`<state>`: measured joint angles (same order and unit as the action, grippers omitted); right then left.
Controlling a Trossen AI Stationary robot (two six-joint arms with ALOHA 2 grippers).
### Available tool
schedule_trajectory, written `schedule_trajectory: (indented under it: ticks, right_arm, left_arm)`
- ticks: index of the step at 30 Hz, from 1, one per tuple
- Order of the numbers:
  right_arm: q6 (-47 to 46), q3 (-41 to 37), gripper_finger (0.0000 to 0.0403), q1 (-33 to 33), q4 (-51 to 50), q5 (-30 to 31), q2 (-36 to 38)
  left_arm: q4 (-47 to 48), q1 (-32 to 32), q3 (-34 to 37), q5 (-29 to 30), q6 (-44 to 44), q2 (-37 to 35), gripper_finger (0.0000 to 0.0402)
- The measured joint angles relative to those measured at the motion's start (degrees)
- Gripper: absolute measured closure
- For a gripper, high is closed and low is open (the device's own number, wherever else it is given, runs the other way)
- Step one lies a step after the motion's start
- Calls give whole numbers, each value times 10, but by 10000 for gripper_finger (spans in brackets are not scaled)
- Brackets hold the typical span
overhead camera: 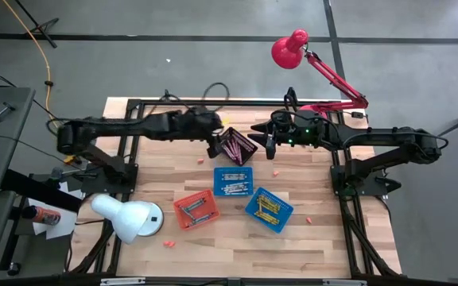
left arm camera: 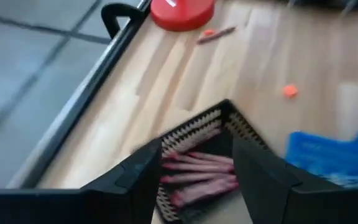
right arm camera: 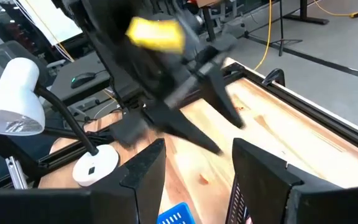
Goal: Sort crayons
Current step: Put the pink crayon into the black bin
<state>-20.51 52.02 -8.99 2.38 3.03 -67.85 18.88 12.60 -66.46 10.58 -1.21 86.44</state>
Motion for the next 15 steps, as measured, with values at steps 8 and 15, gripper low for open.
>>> schedule_trajectory:
  ticks: [8, 15]
  right_arm:
    - [15, 0, 222, 0, 4, 0, 0]
    - [15, 0, 222, 0, 4, 0, 0]
  left_arm:
    - [-79, -39, 82, -25, 121, -124, 215]
    - [-235, -91, 188, -23, 182, -197, 215]
